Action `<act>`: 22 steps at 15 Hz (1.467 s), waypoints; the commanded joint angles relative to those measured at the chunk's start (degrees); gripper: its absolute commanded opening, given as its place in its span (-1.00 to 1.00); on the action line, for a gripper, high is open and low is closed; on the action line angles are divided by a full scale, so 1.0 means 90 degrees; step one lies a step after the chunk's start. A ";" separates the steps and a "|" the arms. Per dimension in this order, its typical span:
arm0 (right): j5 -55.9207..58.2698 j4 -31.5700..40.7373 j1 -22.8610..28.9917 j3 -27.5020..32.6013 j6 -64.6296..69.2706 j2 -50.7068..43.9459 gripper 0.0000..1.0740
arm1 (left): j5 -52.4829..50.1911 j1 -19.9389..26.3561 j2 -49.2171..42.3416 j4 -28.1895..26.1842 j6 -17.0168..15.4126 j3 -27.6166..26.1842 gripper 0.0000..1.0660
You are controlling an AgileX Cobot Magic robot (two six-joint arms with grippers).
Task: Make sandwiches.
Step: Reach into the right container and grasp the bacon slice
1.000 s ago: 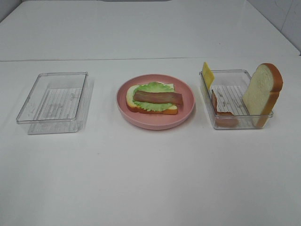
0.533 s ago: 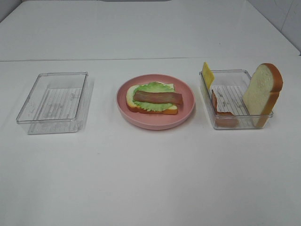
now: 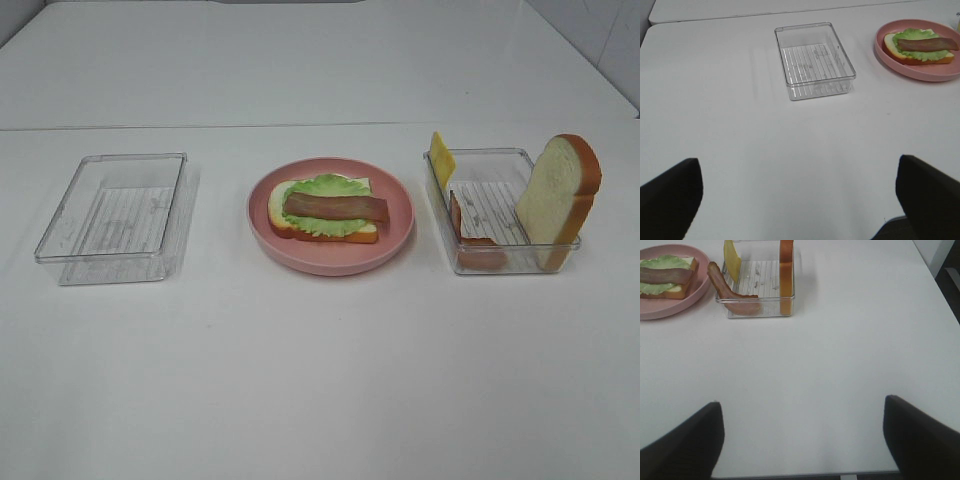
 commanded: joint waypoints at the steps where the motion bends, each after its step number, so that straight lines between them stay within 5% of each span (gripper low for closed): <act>1: -0.0006 -0.0013 -0.0025 0.0019 -0.0057 -0.0140 0.58 | -0.0038 0.0025 -0.0127 -0.0025 -0.0013 0.0013 0.83; 10: -0.0006 -0.0013 -0.0025 0.0019 -0.0057 -0.0140 0.58 | -0.0038 0.0802 -0.0146 -0.0006 -0.0013 0.0013 0.83; 22: -0.0006 0.0140 -0.0025 0.0019 -0.0051 -0.0140 0.58 | -0.0038 0.0834 -0.0025 -0.0006 -0.0013 0.0013 0.83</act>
